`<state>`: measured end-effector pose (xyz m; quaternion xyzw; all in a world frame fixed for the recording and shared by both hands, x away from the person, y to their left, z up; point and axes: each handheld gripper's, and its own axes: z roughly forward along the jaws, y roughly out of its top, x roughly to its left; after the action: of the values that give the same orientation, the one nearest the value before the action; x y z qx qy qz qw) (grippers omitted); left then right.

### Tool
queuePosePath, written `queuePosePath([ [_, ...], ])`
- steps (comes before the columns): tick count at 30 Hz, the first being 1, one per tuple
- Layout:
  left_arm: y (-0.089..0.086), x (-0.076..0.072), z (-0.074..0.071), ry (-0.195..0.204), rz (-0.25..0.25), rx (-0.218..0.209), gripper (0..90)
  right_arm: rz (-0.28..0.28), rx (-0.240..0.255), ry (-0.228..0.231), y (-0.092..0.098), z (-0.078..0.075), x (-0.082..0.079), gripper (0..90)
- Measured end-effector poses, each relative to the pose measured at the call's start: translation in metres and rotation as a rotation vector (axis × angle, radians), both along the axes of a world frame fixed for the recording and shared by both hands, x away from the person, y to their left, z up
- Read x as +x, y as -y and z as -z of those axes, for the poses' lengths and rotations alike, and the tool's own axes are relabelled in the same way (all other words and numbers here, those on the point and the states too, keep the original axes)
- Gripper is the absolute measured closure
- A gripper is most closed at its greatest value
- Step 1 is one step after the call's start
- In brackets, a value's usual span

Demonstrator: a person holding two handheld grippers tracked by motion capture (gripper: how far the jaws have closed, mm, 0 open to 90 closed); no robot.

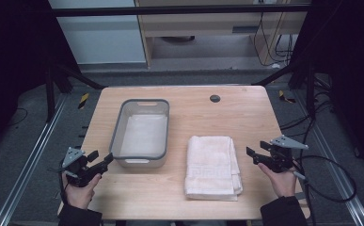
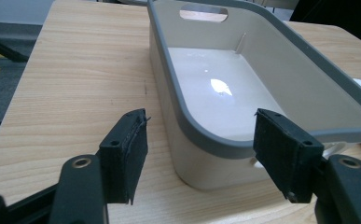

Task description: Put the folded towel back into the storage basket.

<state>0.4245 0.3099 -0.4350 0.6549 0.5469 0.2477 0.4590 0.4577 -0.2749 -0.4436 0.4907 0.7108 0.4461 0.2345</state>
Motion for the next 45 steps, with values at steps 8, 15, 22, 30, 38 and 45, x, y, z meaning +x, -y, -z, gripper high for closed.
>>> queuePosePath([
  [8, 0.006, 0.004, -0.010, 0.012, 0.012, -0.007, 34.7, -0.021, 0.016, 0.010, -0.003, -0.010, 0.003, 32.2],
  [15, 0.016, 0.008, -0.018, 0.026, 0.034, -0.002, 35.2, -0.023, 0.022, 0.042, -0.004, -0.022, 0.005, 34.2],
  [22, 0.033, 0.012, -0.027, 0.043, 0.074, 0.007, 35.5, -0.027, 0.035, 0.056, -0.003, -0.031, 0.006, 32.9],
  [30, 0.055, 0.014, -0.038, 0.068, 0.114, 0.019, 35.6, -0.039, 0.048, 0.061, -0.004, -0.039, 0.010, 33.8],
  [38, 0.079, 0.016, -0.041, 0.076, 0.157, 0.028, 35.6, -0.062, 0.047, 0.061, -0.013, -0.042, 0.017, 33.3],
  [45, 0.097, 0.017, -0.040, 0.079, 0.196, 0.031, 35.6, -0.071, 0.049, 0.055, -0.018, -0.042, 0.021, 32.5],
])
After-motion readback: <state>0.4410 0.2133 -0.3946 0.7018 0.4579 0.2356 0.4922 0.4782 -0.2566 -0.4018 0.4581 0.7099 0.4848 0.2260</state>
